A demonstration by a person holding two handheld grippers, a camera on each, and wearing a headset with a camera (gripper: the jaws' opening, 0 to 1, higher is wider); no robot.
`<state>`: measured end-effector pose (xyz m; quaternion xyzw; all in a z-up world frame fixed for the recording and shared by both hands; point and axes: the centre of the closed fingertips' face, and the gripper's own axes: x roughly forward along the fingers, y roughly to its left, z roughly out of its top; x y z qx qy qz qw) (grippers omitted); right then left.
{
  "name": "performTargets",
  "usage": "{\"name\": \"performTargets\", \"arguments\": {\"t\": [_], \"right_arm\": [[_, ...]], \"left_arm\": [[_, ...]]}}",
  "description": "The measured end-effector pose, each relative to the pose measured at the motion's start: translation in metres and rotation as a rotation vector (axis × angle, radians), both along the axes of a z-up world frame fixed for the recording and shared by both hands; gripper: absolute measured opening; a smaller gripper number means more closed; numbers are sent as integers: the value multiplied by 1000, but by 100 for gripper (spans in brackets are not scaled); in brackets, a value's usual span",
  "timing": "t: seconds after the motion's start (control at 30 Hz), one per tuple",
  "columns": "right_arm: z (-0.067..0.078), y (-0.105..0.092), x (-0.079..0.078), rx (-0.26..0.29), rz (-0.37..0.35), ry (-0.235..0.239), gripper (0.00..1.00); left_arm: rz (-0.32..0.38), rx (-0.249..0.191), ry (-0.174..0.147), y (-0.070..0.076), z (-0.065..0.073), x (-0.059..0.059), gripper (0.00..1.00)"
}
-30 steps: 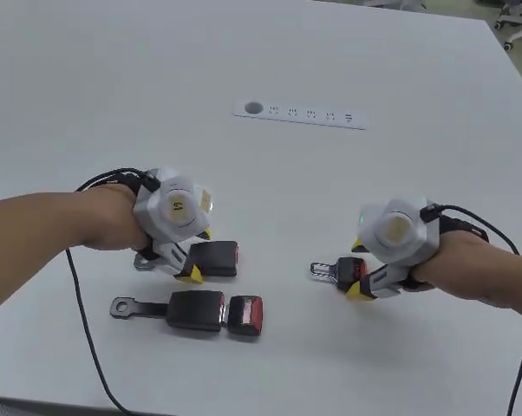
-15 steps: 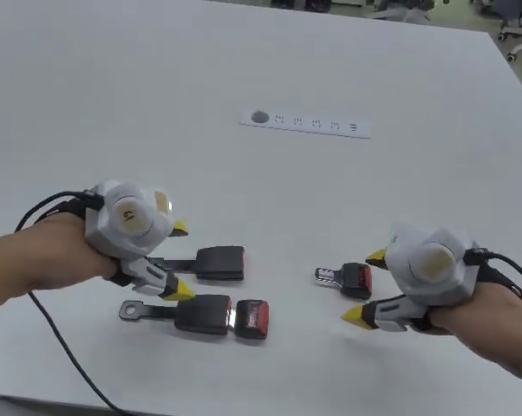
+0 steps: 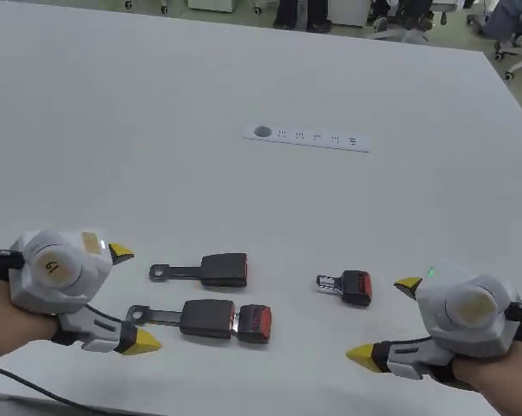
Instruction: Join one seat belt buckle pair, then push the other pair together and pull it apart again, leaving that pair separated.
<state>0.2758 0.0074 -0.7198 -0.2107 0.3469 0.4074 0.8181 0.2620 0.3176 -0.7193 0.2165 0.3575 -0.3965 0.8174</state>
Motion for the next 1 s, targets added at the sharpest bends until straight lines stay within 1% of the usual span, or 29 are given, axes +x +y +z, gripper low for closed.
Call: {"name": "performTargets", "arguments": {"t": [0.03,0.1,0.13,0.17,0.2,0.23,0.27,0.33,0.37,0.4,0.43,0.47,0.5,0.53,0.57,0.67,0.7,0.77,0.87,0.93,0.97,1.0], "right_arm": [[3,1,-2,9,-8,-4,81],[4,2,-7,10,-14,-7,85],[4,2,-7,10,-17,-13,87],[3,2,-7,12,-24,-24,90],[4,2,-7,14,-29,-27,92],[5,3,-7,33,-45,-34,94],[5,4,-8,41,-53,-30,97],[8,6,-9,57,-64,-38,99],[10,8,-9,66,-62,-42,99],[11,8,-9,68,-63,-46,99],[17,10,-10,75,-71,-53,99],[20,11,-10,86,-80,-55,99],[17,10,-6,98,-88,-51,99],[17,10,-5,111,-100,-50,99],[21,12,-7,118,-105,-52,99],[27,14,-10,132,-110,-62,99],[26,14,-10,133,-111,-65,99],[28,16,-13,137,-113,-73,99],[27,15,-14,148,-124,-78,99],[27,15,-15,160,-128,-89,99],[25,14,-16,156,-127,-89,99],[24,13,-16,153,-128,-87,99]], "left_arm": [[35,-5,-4,6,0,0,91],[64,-24,-6,7,1,-3,96],[83,-32,-3,8,2,-6,97],[90,-34,-7,9,2,-7,100],[97,-38,-7,11,2,-11,100],[106,-41,-7,13,1,-13,100],[115,-45,-6,17,0,-16,100],[132,-55,-2,21,-1,-19,100],[140,-58,1,22,-2,-20,100],[145,-58,4,20,-2,-21,100],[153,-64,8,20,-1,-22,100],[160,-68,12,20,-1,-24,100],[166,-75,14,19,0,-25,100],[169,-80,12,19,0,-26,100],[178,-91,8,18,1,-27,100],[209,-120,1,19,4,-26,100],[219,-126,5,19,4,-27,100],[223,-131,-17,20,7,-25,100],[248,-162,-19,20,11,-23,100],[248,-164,-24,19,13,-23,100],[248,-166,-30,18,14,-22,100],[252,-170,-28,20,14,-22,100]]}}
